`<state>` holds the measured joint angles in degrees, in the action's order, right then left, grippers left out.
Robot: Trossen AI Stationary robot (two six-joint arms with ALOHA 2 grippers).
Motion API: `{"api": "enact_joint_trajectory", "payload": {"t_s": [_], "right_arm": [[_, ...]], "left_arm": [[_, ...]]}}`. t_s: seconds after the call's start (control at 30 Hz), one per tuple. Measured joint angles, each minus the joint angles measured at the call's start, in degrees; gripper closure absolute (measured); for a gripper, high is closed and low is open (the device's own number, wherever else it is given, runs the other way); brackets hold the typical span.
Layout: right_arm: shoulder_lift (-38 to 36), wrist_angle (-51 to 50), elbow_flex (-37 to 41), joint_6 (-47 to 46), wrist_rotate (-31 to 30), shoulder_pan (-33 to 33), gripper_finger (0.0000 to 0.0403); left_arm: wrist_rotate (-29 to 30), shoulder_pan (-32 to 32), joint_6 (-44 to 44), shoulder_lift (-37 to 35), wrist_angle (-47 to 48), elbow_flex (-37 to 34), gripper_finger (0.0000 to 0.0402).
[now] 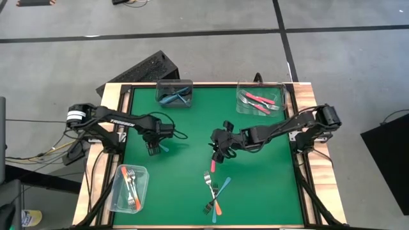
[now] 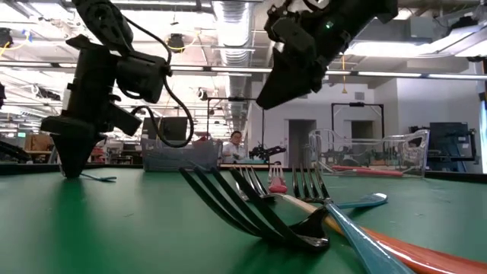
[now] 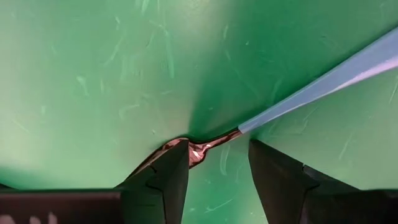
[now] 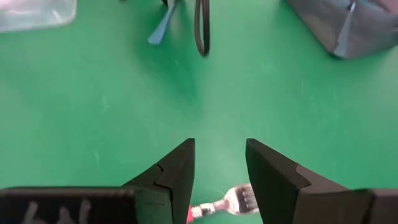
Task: Sort silverware by color (type)
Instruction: Put the blue fork into the black bin
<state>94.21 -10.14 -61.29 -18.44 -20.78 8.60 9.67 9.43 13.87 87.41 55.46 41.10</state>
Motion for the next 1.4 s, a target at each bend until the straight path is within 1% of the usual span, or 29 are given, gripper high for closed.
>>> {"api": "enact_joint_trajectory", "payload": {"t_s": [0.07,0.17,0.33,0.5,0.6,0.73,0.8,0.87,1.03,1.2,1.3,1.4], "right_arm": [[0.0,0.7,0.6,-0.15,-0.04,0.0,0.0235],[0.0,0.82,0.65,-0.15,-0.17,0.0,0.0235],[0.0,0.59,0.67,-0.15,-0.19,0.32,0.0235],[0.0,0.2,0.67,-0.11,-0.17,0.81,0.0235],[0.0,-0.01,0.67,-0.12,-0.17,0.88,0.0235],[0.0,-0.21,0.67,-0.13,-0.21,1.16,0.0235],[0.0,-0.19,0.67,-0.19,-0.2,1.22,0.0235],[0.0,-0.32,0.67,-0.54,-0.2,1.22,0.0235],[0.0,-0.32,0.67,-1.03,-0.24,1.2,0.0235],[0.0,-0.3,0.67,-1.11,-0.26,1.2,0.0235],[0.0,-0.3,0.67,-1.22,-0.26,1.2,0.0235],[0.0,-0.28,0.67,-1.66,-0.28,1.2,0.0235]], "left_arm": [[-0.28,0.0,-0.24,0.07,-0.06,0.04,0.0249],[-2.17,-0.42,-1.72,0.13,-1.45,-0.06,0.0263],[-2.51,-2.28,-7.56,0.27,-2.82,0.61,0.029],[-3.62,-2.0,-11.65,0.32,-4.92,1.87,0.0319],[-6.84,-1.49,-13.07,0.32,-6.31,2.72,0.0351],[-12.75,-1.03,-13.14,0.42,-6.52,3.93,0.0394],[-14.53,-1.03,-13.14,0.45,-6.73,4.28,0.0397],[-15.04,-1.03,-12.94,0.46,-6.74,4.63,0.0399],[-14.9,-1.03,-10.18,0.45,-6.63,6.16,0.04],[-13.94,-1.2,-10.29,0.45,-6.78,6.56,0.0399],[-13.92,-1.2,-11.57,0.42,-7.59,6.56,0.0386],[-13.91,-1.42,-12.87,0.42,-9.84,6.56,0.0359]]}}
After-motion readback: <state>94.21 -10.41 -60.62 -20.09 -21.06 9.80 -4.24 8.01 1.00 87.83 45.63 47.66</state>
